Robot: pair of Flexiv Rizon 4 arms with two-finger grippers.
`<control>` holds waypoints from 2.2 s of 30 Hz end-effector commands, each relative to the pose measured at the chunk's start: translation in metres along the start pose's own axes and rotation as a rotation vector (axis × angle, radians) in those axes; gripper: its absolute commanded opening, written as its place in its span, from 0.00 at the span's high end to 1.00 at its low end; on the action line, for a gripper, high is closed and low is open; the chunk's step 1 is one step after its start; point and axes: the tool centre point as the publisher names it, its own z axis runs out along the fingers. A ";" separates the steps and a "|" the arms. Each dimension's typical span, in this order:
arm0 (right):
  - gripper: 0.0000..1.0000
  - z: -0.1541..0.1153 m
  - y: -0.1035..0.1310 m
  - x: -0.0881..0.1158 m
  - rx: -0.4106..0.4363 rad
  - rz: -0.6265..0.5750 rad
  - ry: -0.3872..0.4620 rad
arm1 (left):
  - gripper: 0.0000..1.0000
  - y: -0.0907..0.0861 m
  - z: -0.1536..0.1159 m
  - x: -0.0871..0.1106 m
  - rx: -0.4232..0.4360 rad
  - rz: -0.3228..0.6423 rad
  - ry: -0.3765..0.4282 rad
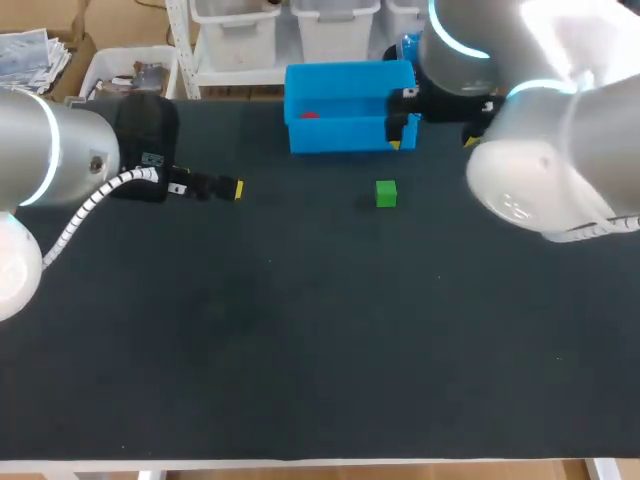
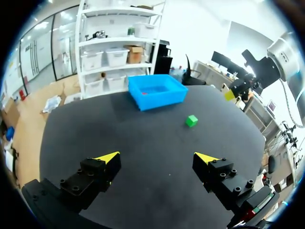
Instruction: Use the left arm to pick the red cube and place it into the blue plastic box first, then use the right arm to grasp the green cube and put it into the same blue plastic box after the first action is fully finished.
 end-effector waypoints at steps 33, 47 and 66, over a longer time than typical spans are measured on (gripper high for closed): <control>0.00 0.093 0.023 -0.009 -0.012 -0.024 0.063 | 0.00 0.002 0.000 0.000 0.008 0.001 -0.002; 0.00 0.127 0.036 0.001 -0.038 -0.065 0.099 | 0.00 0.002 0.000 0.000 0.008 0.001 -0.002; 0.00 0.154 0.041 0.009 -0.069 -0.058 0.129 | 0.00 0.002 0.000 0.000 0.008 0.001 -0.002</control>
